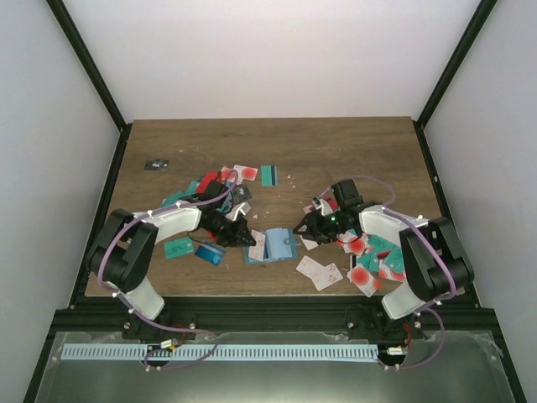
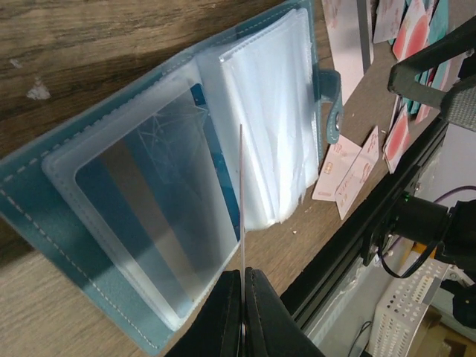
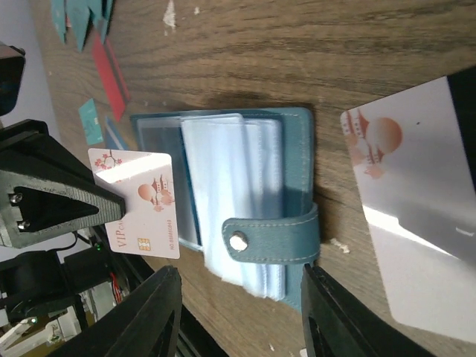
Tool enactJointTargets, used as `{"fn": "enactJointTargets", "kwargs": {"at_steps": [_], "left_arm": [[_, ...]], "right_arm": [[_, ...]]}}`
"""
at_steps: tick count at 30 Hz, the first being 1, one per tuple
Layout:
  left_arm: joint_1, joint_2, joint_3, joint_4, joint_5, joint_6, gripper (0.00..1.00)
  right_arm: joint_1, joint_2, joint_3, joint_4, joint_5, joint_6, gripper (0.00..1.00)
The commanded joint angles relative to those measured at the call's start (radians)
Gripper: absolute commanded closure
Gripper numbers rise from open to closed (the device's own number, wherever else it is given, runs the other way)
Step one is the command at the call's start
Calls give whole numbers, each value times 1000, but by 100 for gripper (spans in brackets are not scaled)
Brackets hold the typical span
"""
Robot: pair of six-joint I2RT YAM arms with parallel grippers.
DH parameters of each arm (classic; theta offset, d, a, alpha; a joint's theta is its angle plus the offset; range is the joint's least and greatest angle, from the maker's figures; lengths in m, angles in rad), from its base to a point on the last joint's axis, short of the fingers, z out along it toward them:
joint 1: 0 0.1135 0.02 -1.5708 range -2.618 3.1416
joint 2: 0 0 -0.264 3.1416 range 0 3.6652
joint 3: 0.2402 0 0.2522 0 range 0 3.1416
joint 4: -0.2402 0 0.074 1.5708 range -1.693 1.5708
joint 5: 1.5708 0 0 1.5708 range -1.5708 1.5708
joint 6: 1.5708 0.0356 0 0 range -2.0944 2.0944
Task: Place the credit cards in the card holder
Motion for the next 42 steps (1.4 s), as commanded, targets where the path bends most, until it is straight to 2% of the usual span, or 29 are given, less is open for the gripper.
{"fn": "enactJointTargets", "kwargs": {"at_steps": [1, 12, 19, 32, 42], "left_arm": [[2, 39, -13, 69, 29, -6, 96], [2, 96, -1, 119, 73, -8, 96], [1, 78, 7, 118, 77, -11, 96], [0, 38, 15, 95, 69, -12, 96], [0, 94, 31, 109, 69, 4, 96]], "right_arm": [[12, 46, -2, 47, -6, -15, 54], [14, 121, -14, 70, -10, -27, 55], [14, 159, -28, 83, 0, -25, 57], [13, 174, -34, 83, 11, -14, 57], [15, 183, -36, 88, 6, -5, 58]]}}
